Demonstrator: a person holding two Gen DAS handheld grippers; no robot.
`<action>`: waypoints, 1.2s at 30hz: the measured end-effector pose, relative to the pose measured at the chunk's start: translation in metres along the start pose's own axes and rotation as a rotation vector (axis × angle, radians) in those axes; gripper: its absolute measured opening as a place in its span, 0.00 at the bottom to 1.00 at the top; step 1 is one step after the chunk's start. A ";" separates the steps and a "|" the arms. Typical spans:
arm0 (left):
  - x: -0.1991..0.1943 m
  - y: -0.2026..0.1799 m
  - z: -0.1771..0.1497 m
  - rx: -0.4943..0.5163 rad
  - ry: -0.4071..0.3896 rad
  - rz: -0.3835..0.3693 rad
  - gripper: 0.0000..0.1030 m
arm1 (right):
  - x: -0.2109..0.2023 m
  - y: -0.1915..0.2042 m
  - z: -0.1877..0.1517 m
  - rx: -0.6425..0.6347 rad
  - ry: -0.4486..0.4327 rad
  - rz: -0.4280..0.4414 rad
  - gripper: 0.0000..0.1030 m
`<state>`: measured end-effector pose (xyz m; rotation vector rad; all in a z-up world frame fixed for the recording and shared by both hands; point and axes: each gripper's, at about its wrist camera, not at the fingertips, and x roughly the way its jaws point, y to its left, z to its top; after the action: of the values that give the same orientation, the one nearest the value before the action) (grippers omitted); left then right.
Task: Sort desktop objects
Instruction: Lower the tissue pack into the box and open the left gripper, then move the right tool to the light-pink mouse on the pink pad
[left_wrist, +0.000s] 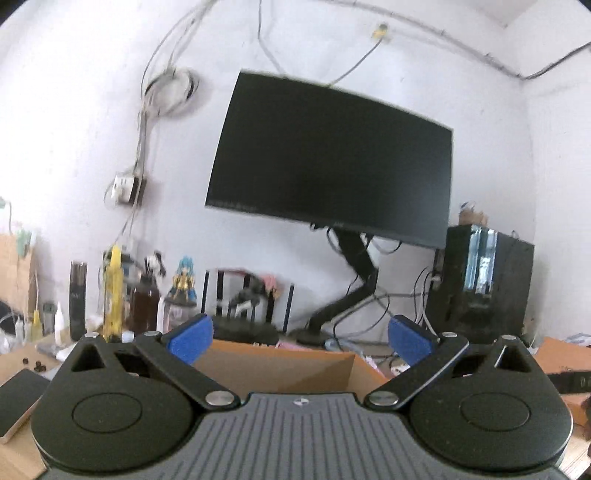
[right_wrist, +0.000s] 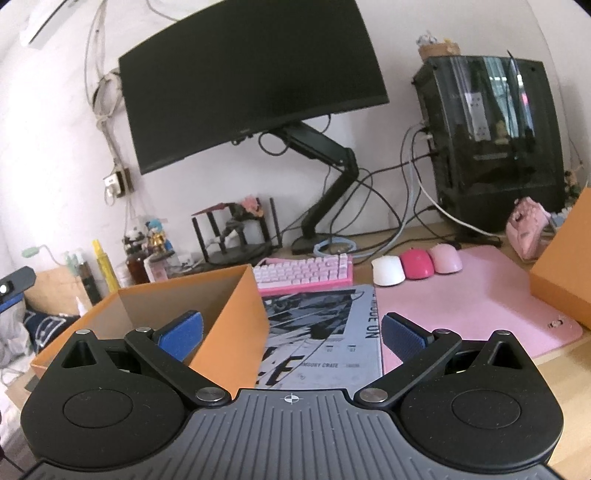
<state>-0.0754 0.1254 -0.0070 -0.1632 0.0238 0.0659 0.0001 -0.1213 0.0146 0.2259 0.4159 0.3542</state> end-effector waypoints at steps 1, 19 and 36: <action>0.000 0.000 -0.004 -0.001 -0.006 -0.011 1.00 | -0.002 -0.003 -0.002 -0.007 -0.003 0.001 1.00; 0.010 0.010 -0.042 0.071 0.062 -0.102 1.00 | 0.028 -0.013 -0.005 -0.007 0.005 -0.048 1.00; 0.018 -0.023 -0.035 0.033 0.106 -0.110 1.00 | 0.061 -0.086 0.060 -0.050 -0.030 -0.147 1.00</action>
<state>-0.0565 0.0983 -0.0380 -0.1349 0.1215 -0.0530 0.1028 -0.1852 0.0223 0.1503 0.3908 0.2163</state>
